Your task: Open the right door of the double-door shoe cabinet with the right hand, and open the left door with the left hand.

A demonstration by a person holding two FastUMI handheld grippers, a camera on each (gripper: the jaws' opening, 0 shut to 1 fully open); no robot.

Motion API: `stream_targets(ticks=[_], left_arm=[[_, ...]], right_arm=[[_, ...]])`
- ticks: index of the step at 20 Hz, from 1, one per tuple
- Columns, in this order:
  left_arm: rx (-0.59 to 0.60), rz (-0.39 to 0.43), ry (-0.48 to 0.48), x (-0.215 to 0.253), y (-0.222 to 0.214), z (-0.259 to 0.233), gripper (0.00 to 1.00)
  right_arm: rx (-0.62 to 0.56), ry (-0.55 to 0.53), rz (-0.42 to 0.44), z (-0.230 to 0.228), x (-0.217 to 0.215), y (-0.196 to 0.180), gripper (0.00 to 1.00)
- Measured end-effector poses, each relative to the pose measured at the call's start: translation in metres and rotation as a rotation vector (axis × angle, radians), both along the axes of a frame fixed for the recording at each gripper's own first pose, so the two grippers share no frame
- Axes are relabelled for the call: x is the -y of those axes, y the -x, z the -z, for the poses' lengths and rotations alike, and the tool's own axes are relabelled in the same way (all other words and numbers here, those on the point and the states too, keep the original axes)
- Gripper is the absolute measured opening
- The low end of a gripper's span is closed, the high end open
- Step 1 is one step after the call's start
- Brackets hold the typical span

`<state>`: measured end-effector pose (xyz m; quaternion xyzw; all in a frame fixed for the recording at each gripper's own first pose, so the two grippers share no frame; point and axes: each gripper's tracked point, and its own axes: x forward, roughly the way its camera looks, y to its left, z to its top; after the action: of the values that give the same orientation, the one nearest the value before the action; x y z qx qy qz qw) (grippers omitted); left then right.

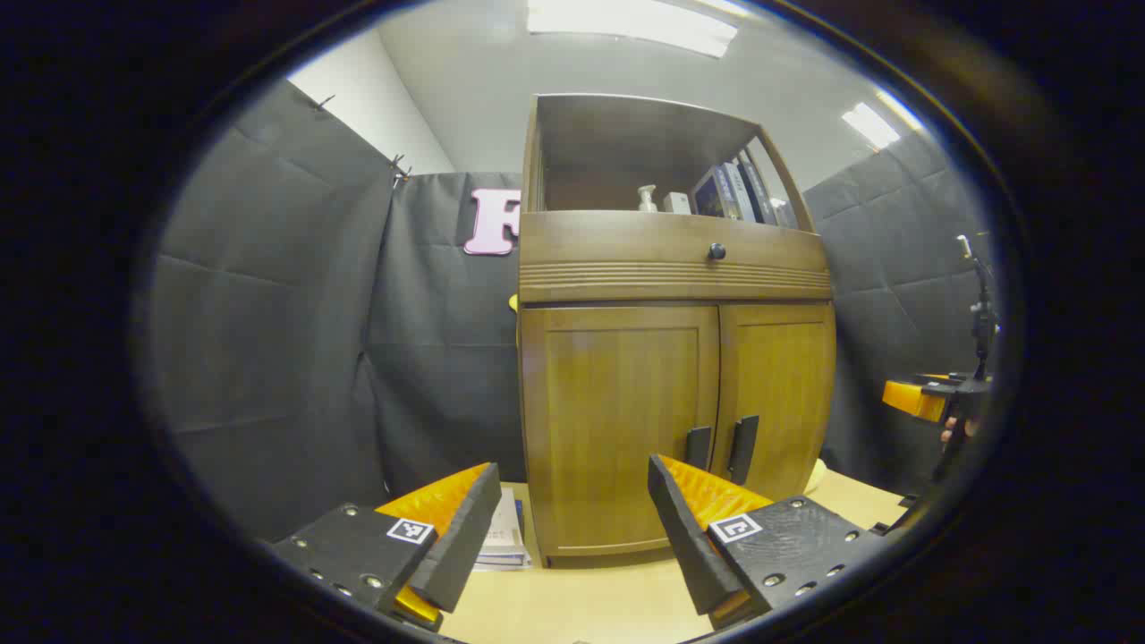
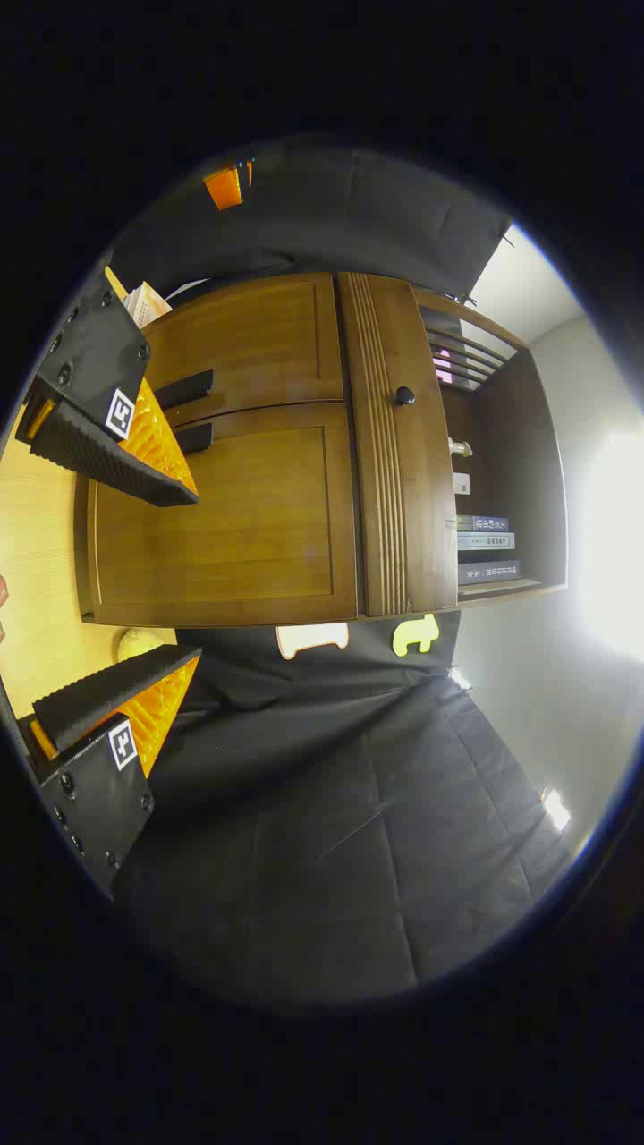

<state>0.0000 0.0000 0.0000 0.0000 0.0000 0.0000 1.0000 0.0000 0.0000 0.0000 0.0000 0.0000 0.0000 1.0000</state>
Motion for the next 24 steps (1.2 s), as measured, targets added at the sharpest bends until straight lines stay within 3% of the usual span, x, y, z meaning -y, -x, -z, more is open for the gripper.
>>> stream_targets(ticks=[10, 24], left_arm=[[-0.033, 0.026, 0.018, -0.001, 0.004, 0.000, 0.95], [-0.084, -0.013, 0.060, -0.005, 0.005, -0.001, 0.95]], right_arm=[[-0.012, 0.031, -0.028, 0.004, -0.018, 0.016, 0.98], [-0.037, 0.041, -0.080, -0.002, -0.049, -0.003, 0.98]])
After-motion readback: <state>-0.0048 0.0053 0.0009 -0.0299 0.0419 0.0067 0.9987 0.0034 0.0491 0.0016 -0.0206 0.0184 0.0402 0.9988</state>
